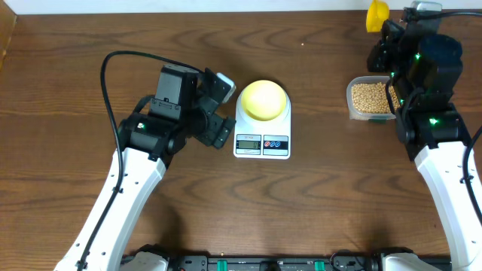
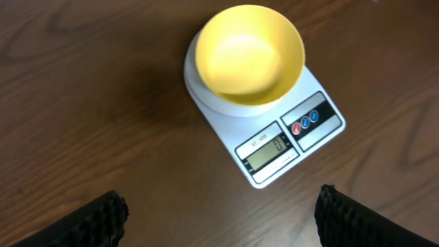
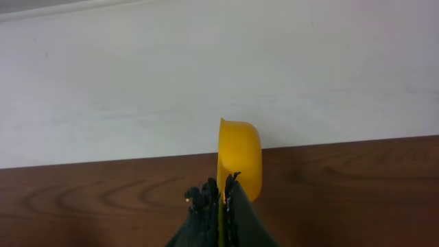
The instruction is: Scoop item into bowl and weigh 50g on scale
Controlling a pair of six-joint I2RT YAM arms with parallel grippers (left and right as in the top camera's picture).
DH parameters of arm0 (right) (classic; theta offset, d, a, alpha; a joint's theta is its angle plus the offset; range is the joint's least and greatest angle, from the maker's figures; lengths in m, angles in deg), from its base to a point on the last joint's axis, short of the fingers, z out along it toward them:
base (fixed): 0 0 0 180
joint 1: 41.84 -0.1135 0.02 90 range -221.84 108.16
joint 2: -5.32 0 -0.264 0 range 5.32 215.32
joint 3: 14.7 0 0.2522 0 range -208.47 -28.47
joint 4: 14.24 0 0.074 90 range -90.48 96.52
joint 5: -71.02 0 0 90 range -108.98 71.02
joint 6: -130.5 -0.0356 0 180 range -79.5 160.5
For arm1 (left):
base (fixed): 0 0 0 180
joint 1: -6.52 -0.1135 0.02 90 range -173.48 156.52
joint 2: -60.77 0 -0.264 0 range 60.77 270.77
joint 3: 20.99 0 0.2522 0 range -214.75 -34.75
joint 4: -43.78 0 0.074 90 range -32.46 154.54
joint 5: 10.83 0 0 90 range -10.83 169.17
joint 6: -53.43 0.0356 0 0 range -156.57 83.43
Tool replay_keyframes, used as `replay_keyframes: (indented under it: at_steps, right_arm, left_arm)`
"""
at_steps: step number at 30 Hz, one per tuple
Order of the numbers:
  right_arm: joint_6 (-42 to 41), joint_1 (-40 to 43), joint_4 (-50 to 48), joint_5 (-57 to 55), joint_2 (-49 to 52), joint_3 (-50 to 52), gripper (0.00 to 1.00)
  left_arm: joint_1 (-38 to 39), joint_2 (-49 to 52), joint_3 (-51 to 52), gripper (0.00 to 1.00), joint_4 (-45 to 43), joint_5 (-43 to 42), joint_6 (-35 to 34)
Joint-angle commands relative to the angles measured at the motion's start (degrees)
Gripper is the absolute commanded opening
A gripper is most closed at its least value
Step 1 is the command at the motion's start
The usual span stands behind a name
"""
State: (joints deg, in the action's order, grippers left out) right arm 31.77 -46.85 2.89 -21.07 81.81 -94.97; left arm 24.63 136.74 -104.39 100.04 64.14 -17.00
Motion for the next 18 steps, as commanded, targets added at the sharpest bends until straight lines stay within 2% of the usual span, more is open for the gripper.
replay_keyframes:
  at_steps: [1,7,18]
  right_arm:
    - [-0.6,-0.3,-0.1,0.3,0.5,-0.9,0.02]
    - [-0.6,-0.3,-0.6,0.3,0.5,-0.9,0.02]
    - [-0.6,-0.3,-0.8,0.4,0.5,-0.9,0.01]
  left_arm:
    - [0.0,-0.4,1.1,0.89,0.7,-2.6,0.8]
    - [0.0,-0.4,1.1,0.89,3.0,-2.6,3.0]
    - [0.0,-0.4,1.1,0.89,2.7,-2.5,2.9]
